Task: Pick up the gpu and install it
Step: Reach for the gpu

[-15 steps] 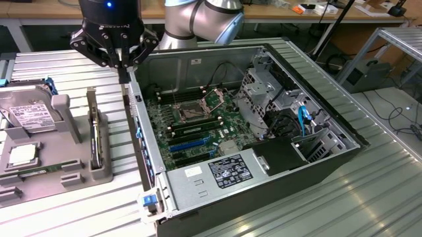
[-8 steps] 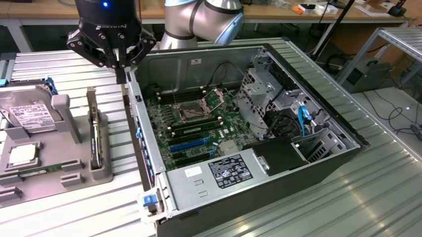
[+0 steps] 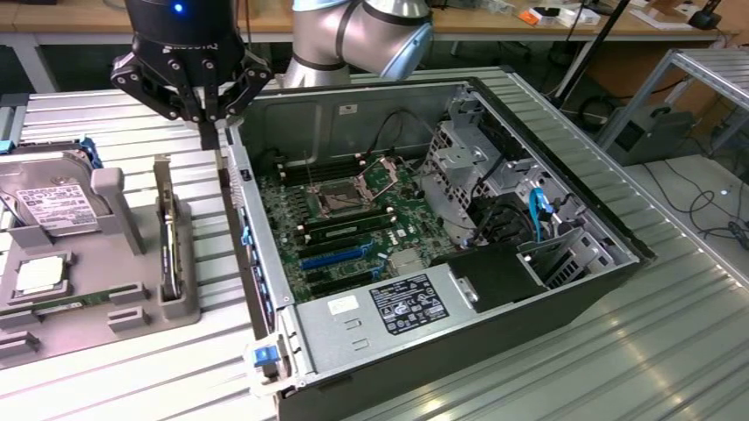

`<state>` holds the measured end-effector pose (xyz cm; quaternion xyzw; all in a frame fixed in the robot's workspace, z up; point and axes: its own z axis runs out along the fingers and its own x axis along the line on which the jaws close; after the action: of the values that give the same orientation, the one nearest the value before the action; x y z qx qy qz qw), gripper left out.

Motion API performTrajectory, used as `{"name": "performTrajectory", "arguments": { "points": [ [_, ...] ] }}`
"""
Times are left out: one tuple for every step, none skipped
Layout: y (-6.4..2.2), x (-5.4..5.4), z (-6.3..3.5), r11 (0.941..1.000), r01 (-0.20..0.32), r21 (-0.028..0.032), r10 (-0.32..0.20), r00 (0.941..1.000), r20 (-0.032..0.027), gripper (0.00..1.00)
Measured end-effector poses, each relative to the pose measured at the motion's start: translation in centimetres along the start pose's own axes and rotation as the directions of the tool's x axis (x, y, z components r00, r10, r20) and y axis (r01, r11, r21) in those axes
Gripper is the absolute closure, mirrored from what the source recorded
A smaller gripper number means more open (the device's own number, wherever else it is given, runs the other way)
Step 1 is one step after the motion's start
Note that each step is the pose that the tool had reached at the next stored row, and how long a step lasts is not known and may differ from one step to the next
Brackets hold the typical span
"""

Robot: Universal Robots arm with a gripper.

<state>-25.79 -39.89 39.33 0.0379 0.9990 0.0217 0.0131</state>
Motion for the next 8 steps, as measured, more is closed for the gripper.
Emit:
{"name": "performTrajectory", "arguments": {
  "points": [
    [0.00,0.04,0.00,1.0000,0.000,0.0000,0.000,1.0000,0.0000,0.89],
    [-0.01,0.12,0.00,1.0000,0.000,0.0000,0.000,1.0000,0.0000,0.89],
    [-0.02,0.20,0.00,1.0000,0.000,0.0000,0.000,1.0000,0.0001,0.89],
    [-0.02,0.27,-0.01,1.0000,0.000,0.0000,0.000,1.0000,0.0000,0.89],
    [-0.03,0.34,-0.01,1.0000,0.000,0.0000,0.000,1.0000,0.0000,0.89],
    [-0.03,0.42,-0.01,1.0000,0.000,0.0000,0.000,1.0000,0.0000,0.89],
    [-0.04,0.48,-0.01,1.0000,0.000,-0.0001,0.000,1.0000,0.0000,0.89],
    [-0.04,0.56,-0.01,1.0000,0.000,0.0000,0.000,1.0000,0.0000,0.89]
  ]
}}
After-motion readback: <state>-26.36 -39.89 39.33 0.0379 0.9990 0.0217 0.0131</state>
